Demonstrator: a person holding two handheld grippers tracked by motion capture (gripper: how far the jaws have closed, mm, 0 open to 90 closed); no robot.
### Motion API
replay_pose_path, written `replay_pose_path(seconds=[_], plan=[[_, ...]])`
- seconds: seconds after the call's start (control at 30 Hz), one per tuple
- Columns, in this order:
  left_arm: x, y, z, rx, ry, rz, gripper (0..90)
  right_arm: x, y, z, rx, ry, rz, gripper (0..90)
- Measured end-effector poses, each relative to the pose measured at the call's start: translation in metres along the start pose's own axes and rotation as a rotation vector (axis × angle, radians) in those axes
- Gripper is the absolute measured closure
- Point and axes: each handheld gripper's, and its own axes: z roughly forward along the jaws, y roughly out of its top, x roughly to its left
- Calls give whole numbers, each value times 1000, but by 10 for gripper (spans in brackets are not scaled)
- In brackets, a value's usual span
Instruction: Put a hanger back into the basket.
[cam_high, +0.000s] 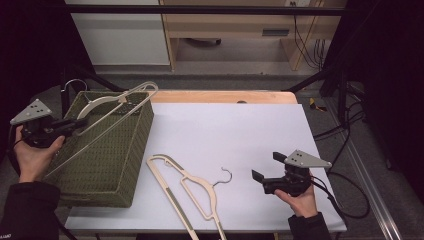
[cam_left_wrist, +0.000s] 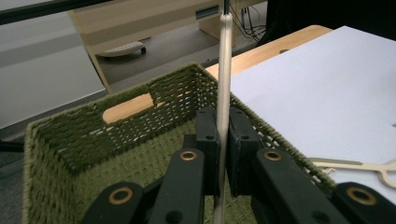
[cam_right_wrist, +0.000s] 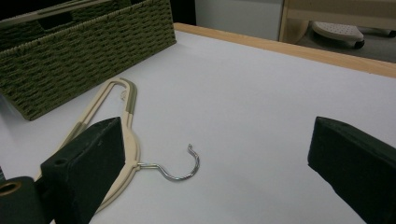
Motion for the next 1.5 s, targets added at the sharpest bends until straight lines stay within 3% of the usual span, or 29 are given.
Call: replay_pose_path(seconds=[0.23, 0.4, 0.7, 0.9, 1.17, 1.23, 1.37, 1.5], plan=[[12, -13, -4, 19, 28, 10, 848, 0, 0, 0, 1, 0, 0, 43], [18, -24, -6, 24, 51, -15, 848, 0, 0, 0, 1, 0, 1, 47], [10, -51, 12, 104, 81, -22, 849, 1, -1, 2, 12, 5, 5, 52], [1, -66, 26, 156, 62, -29, 849, 1, -1, 2, 11, 6, 5, 54], [-12, -66, 34, 234, 18, -19, 845, 2, -1, 3, 14, 11, -2, 58], [-14, -65, 35, 277, 11, 1, 840, 3, -1, 4, 14, 10, 8, 59], [-20, -68, 39, 307, -3, 0, 829, 3, -2, 6, 21, 15, 1, 60], [-25, -70, 43, 353, -27, 33, 816, 4, -3, 8, 25, 21, -3, 62]])
